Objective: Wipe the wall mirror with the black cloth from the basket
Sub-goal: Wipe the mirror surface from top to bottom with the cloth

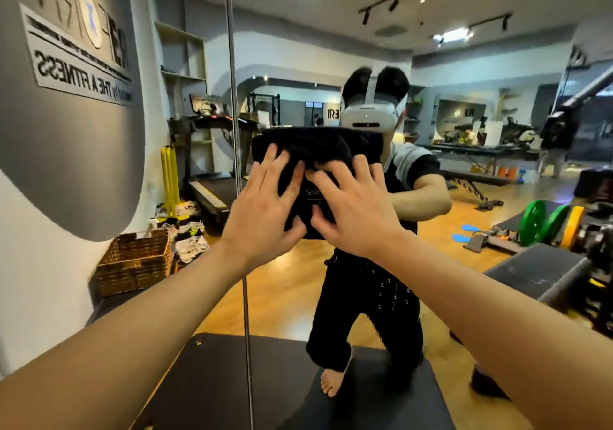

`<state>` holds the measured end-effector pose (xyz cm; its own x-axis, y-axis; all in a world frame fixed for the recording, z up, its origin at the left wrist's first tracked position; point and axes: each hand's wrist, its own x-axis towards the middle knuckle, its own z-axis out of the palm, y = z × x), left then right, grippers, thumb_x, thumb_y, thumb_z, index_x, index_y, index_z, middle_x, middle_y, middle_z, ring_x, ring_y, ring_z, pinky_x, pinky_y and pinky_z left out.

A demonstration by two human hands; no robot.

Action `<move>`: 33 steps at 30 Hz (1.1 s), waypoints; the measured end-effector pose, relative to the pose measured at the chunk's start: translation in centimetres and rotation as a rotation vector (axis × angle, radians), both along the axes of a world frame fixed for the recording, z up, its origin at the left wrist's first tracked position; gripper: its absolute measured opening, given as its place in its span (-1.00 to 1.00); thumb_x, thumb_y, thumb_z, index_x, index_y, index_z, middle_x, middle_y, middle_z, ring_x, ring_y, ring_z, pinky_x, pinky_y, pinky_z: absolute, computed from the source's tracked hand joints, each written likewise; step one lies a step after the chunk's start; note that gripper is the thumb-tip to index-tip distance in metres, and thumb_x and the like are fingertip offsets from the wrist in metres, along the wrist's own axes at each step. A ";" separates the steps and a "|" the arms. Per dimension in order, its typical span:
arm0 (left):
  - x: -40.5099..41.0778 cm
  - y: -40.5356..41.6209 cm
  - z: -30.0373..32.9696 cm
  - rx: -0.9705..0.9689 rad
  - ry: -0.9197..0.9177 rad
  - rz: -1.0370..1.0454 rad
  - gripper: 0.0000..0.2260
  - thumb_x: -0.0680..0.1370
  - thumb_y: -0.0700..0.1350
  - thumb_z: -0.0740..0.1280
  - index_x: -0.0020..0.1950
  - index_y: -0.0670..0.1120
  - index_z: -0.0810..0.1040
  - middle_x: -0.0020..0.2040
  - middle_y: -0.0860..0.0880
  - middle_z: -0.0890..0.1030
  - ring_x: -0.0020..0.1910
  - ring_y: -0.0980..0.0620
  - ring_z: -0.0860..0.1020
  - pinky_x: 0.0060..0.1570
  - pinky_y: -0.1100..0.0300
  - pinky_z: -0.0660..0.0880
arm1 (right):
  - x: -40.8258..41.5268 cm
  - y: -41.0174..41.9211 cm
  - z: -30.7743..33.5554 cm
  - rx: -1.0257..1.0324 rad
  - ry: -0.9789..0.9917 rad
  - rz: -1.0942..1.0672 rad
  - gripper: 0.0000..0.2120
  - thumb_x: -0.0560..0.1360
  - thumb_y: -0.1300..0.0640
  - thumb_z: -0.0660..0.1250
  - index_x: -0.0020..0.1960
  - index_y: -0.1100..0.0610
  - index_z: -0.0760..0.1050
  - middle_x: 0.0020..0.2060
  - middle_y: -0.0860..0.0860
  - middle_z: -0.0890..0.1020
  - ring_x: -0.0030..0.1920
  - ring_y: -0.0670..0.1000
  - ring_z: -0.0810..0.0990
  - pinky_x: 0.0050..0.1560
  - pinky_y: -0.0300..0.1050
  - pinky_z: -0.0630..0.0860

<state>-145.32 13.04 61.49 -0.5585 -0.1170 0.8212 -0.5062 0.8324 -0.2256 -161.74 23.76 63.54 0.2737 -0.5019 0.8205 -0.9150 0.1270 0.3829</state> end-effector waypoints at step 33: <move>-0.9 5.0 0.8 0.185 0.015 0.070 -0.22 0.52 -0.10 0.43 0.61 -0.27 0.12 0.67 -0.14 -0.15 0.66 -0.11 -0.12 0.59 -0.07 0.17 | 0.4 0.1 1.6 0.153 -0.122 0.134 -0.27 0.44 -0.14 0.31 0.53 0.10 0.24 0.22 0.11 0.47 0.17 0.18 0.45 0.04 0.07 0.54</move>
